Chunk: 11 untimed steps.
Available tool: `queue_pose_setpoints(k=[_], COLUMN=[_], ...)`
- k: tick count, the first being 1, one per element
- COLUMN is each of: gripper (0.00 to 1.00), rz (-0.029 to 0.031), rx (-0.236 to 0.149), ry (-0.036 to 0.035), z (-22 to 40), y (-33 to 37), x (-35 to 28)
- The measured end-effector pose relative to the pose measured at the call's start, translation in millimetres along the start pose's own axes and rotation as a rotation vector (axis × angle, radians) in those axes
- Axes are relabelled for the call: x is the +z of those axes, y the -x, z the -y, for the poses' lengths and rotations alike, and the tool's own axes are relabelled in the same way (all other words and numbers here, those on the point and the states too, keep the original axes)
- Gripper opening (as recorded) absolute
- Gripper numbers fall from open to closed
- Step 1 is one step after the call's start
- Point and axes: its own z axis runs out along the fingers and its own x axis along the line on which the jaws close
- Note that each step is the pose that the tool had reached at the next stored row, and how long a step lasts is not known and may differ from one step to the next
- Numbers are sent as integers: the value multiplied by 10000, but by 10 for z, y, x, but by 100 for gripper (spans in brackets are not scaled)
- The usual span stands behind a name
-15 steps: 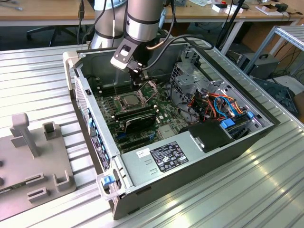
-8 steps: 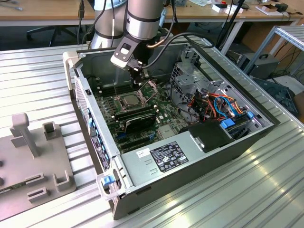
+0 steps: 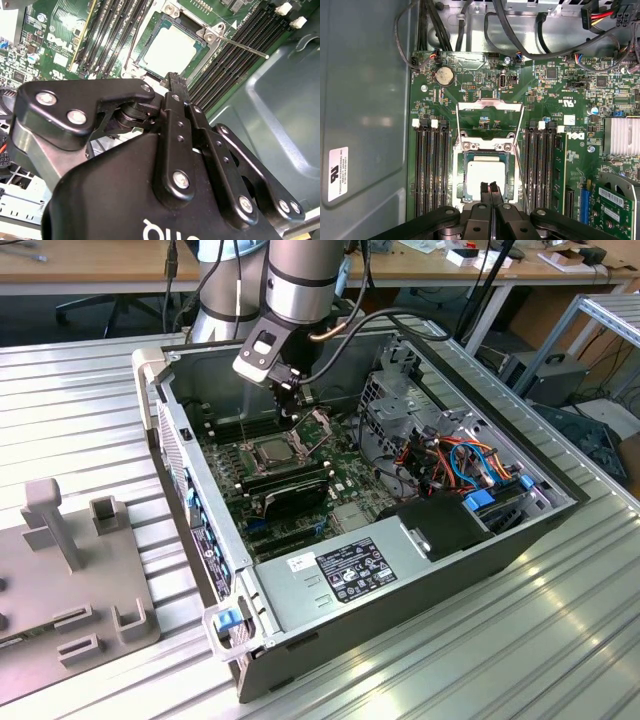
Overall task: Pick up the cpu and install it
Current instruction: 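Close the cpu cover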
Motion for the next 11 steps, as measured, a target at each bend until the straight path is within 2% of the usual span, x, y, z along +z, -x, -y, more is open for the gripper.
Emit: queue_pose_setpoints(k=[11], gripper=[11], rz=[0], rx=[0], ry=[-1], z=[-3], y=[0], x=[-77])
